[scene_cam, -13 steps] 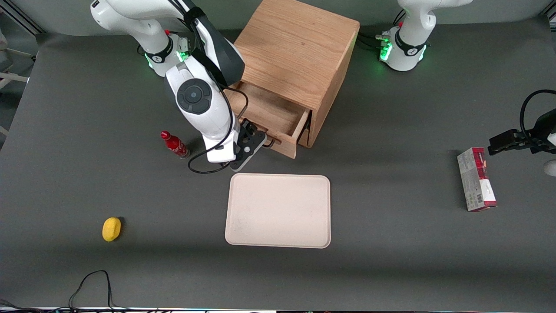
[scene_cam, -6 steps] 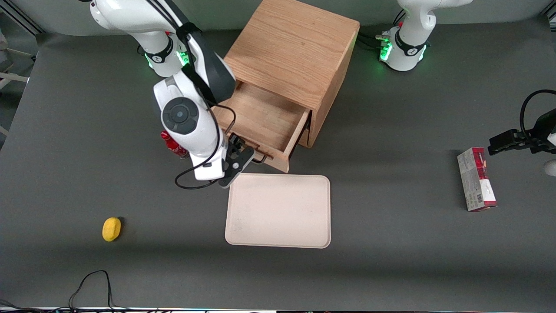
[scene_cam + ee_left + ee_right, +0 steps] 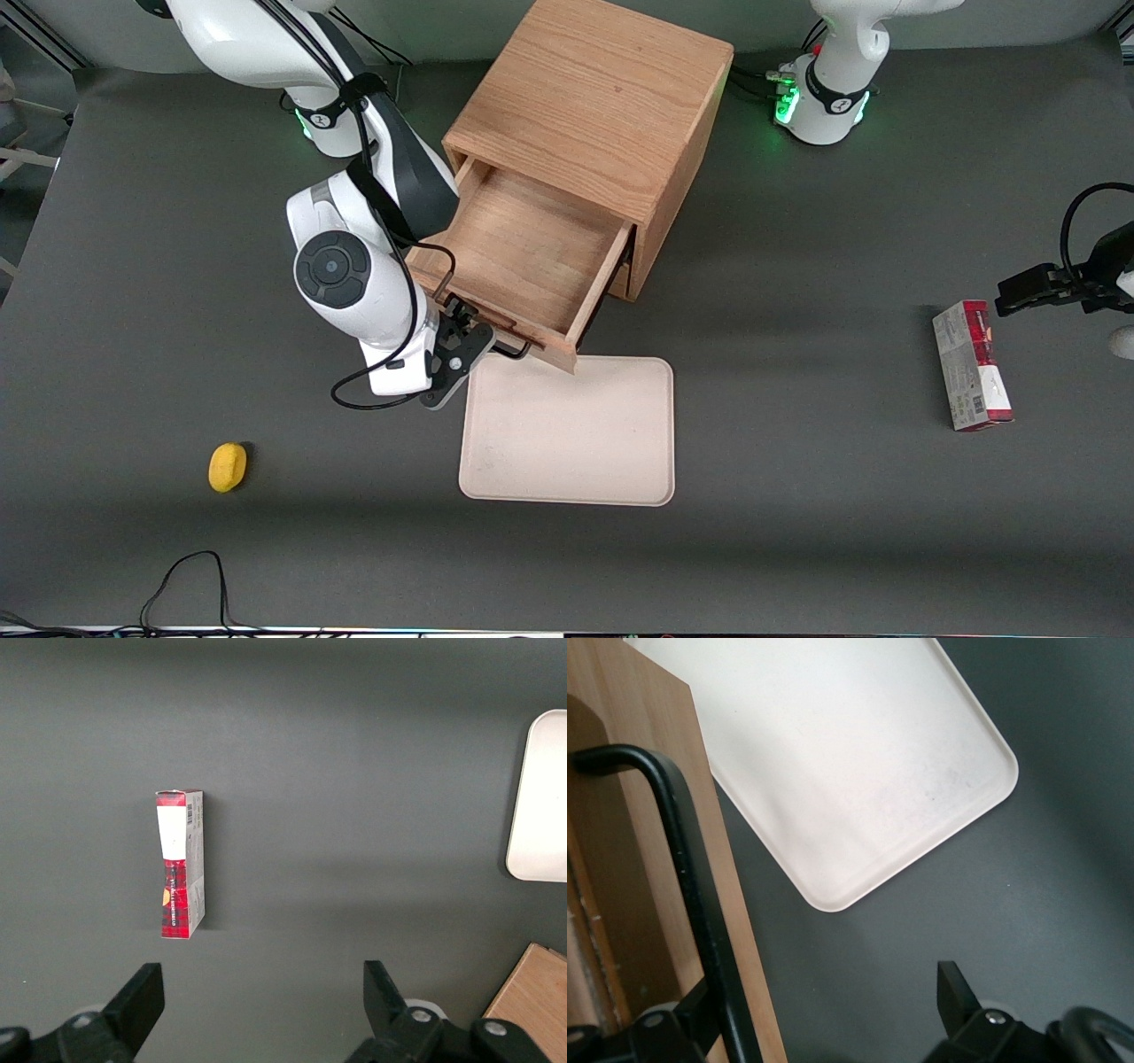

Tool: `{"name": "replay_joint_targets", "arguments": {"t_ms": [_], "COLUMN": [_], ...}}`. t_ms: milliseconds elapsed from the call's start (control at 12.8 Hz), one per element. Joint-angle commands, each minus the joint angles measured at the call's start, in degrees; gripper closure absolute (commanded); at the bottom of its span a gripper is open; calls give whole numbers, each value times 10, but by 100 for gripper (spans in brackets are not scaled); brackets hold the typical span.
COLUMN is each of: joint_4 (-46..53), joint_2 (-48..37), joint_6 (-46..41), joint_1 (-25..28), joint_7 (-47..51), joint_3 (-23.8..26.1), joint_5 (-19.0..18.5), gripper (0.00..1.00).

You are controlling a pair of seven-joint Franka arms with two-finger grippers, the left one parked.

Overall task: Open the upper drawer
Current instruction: 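Pull the upper drawer outward by its handle with the right gripper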

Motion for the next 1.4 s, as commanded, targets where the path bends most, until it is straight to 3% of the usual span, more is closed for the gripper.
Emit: {"name": "replay_joint_targets", "arguments": {"t_ms": [0, 389, 1323], "joint_4": [39, 68, 108], "joint_2": [23, 43, 72], "joint_6": [-12, -13, -10], "joint_1": [-11, -14, -47], "joint_7": [-12, -6, -4], "joint_3": [1, 1, 0], "joint_5": [-5, 17, 28], "gripper": [0, 0, 0]}}
